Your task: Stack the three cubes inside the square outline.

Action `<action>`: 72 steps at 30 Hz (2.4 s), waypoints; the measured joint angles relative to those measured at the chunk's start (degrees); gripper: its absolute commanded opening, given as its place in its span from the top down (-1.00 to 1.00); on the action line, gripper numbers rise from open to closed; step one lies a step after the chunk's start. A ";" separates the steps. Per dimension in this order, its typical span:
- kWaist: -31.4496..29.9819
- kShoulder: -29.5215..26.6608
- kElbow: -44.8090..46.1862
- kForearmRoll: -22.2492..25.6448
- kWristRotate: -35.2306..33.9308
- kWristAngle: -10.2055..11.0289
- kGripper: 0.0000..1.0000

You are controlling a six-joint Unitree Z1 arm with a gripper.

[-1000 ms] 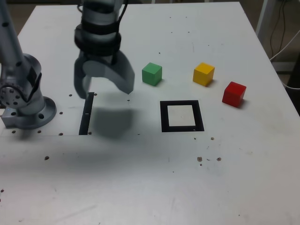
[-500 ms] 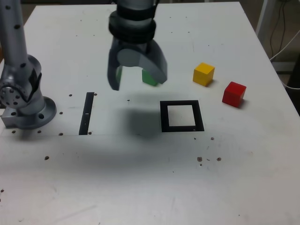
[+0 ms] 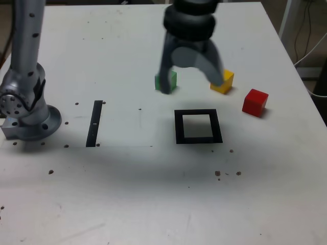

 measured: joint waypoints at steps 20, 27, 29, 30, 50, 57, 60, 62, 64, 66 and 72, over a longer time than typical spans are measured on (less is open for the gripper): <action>-0.24 16.92 -30.37 9.19 5.92 0.72 -0.99; 0.70 21.11 -35.81 9.87 7.99 0.67 -0.99; 1.35 21.83 -37.07 9.89 8.55 0.68 -0.99; 1.71 22.31 -37.42 9.89 8.93 0.69 -0.99; 5.66 27.13 -42.06 10.26 13.84 1.75 -0.99; 5.79 27.13 -42.05 10.49 14.40 2.06 -0.99; 5.80 27.13 -42.05 10.68 15.20 2.04 -0.99; 5.80 27.12 -42.05 10.80 16.36 2.00 -0.99; 5.80 27.09 -42.05 10.83 17.21 2.00 -0.99; 5.80 27.03 -42.05 10.83 18.54 2.02 -0.99; 5.80 26.54 -41.94 10.96 23.37 2.75 -0.99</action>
